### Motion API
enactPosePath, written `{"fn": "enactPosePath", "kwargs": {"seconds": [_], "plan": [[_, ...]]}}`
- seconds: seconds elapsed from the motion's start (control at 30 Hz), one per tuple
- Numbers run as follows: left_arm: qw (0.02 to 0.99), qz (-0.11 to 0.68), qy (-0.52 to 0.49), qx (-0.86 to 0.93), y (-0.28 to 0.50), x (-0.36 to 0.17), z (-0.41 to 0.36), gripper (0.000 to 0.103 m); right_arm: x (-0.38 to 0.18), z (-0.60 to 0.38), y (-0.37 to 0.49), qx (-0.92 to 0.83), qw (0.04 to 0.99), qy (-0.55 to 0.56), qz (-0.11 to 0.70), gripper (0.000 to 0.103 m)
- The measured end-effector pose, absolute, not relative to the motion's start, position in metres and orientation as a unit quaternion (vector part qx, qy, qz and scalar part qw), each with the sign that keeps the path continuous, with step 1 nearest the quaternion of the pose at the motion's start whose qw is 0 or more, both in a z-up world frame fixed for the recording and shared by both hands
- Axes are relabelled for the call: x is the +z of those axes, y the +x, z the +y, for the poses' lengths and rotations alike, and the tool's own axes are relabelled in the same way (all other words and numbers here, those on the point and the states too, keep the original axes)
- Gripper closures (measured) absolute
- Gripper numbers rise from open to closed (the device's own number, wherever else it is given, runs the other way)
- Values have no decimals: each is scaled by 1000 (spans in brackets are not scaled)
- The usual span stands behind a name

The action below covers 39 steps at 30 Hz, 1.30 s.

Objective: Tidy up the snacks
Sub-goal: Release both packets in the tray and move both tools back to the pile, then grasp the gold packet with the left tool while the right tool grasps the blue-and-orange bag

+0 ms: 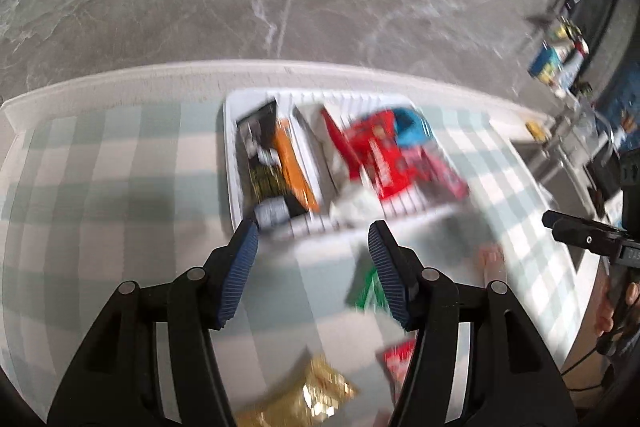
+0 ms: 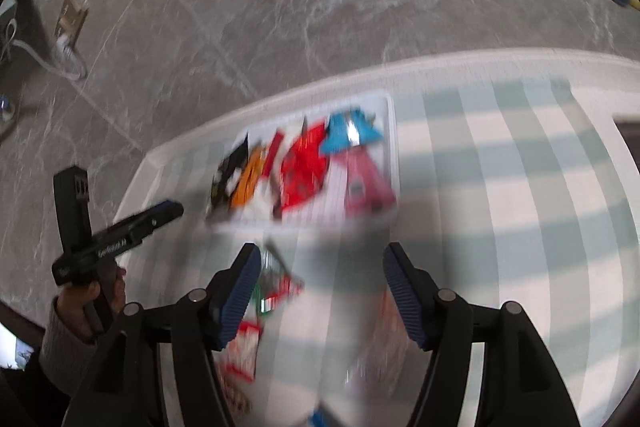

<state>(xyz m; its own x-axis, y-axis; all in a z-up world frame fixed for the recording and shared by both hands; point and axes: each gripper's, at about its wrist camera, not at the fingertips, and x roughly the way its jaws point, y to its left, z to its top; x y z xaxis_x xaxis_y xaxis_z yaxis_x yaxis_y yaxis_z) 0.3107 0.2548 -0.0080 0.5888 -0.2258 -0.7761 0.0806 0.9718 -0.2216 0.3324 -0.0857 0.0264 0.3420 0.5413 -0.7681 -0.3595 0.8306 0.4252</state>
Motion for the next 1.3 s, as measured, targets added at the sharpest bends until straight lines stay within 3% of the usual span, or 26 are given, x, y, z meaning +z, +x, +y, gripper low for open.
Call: {"fn": "enactPosePath", "kwargs": {"seconds": [0.4, 0.77, 0.93, 1.1, 1.3], "plan": [[860, 497, -50, -105, 230, -50, 240, 47, -36, -105, 232, 246, 746, 114, 608, 36], [852, 512, -21, -106, 222, -62, 245, 47, -53, -73, 210, 265, 723, 72, 634, 32], [849, 517, -5, -110, 221, -67, 247, 47, -56, -44, 208, 282, 729, -19, 624, 32], [841, 527, 8, -120, 222, -74, 249, 47, -56, -18, 198, 291, 747, -192, 566, 32], [831, 537, 41, -140, 225, -83, 245, 47, -63, -15, 198, 306, 737, -200, 569, 31]]}}
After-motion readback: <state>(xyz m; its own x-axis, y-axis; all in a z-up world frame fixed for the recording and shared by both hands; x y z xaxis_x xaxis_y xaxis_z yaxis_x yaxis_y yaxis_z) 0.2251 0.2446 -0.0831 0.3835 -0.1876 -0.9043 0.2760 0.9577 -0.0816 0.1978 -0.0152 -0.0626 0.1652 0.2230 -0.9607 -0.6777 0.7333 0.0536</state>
